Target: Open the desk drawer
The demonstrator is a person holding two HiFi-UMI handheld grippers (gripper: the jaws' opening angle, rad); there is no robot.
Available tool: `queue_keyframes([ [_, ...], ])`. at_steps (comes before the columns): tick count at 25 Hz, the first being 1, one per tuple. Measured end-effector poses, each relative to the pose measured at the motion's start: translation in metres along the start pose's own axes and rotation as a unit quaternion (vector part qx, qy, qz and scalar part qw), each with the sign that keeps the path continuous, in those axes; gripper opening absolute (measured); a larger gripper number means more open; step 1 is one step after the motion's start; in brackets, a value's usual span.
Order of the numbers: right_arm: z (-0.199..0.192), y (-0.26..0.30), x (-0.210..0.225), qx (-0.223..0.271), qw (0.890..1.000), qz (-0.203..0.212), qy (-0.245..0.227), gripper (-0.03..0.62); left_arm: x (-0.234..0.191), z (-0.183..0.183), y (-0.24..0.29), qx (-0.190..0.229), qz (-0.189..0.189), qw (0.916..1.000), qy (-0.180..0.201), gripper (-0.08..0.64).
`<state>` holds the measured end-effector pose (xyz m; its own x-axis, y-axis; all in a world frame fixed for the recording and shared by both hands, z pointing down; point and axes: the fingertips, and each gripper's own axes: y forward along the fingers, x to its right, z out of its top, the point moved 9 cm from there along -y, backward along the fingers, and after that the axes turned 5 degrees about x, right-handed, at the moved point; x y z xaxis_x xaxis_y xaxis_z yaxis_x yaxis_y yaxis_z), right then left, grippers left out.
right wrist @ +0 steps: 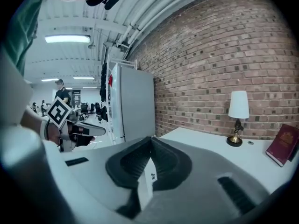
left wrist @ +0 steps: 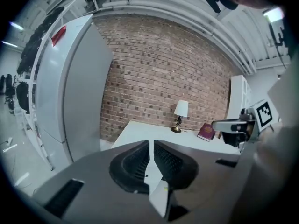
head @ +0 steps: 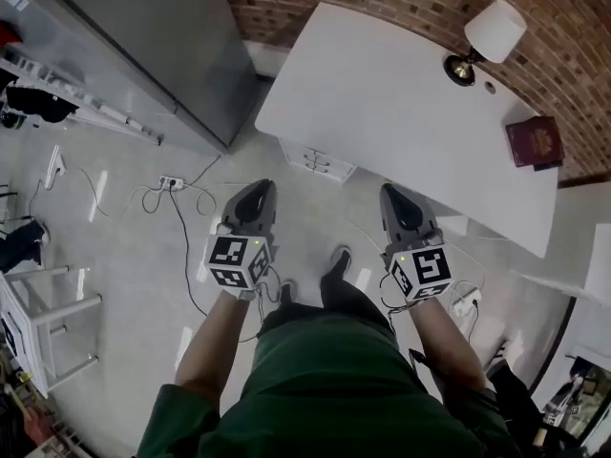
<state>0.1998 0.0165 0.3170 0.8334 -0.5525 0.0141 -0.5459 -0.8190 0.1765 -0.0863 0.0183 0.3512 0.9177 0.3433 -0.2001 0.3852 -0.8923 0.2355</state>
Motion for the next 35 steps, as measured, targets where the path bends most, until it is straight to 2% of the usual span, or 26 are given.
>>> queue_keyframes([
  [5,-0.018,0.034,0.013,-0.015,0.998,0.056,0.005,0.000,-0.006,-0.020,0.028,-0.009,0.020,0.9991,-0.036,0.025],
  [9,-0.035,0.058,0.012,-0.029,0.996,0.080,-0.001,0.000,-0.023,-0.041,0.050,-0.026,0.025,0.9984,-0.044,0.025],
  [15,-0.064,0.084,0.004,-0.058,0.995,0.080,0.008,0.000,-0.056,-0.104,0.090,-0.062,0.000,0.9948,-0.081,0.025],
  [19,-0.083,0.094,-0.004,-0.078,0.995,0.067,0.013,0.000,-0.078,-0.147,0.124,-0.091,-0.024,0.9876,-0.126,0.025],
  [26,-0.138,0.104,-0.013,-0.119,0.991,0.055,0.032,0.000,-0.106,-0.221,0.173,-0.121,-0.031,0.9776,-0.169,0.026],
  [29,-0.164,0.102,-0.017,-0.132,0.989,0.048,0.051,0.000,-0.114,-0.255,0.195,-0.139,-0.028,0.9691,-0.202,0.044],
  [31,-0.184,0.101,-0.019,-0.141,0.987,0.048,0.060,0.000,-0.121,-0.278,0.212,-0.144,-0.022,0.9598,-0.239,0.112],
  [33,-0.201,0.099,-0.018,-0.151,0.985,0.052,0.068,0.000,-0.123,-0.303,0.229,-0.139,-0.021,0.9450,-0.295,0.112],
  [35,-0.217,0.100,-0.018,-0.160,0.982,0.053,0.081,0.000,-0.125,-0.325,0.245,-0.128,-0.027,0.9244,-0.358,0.112],
])
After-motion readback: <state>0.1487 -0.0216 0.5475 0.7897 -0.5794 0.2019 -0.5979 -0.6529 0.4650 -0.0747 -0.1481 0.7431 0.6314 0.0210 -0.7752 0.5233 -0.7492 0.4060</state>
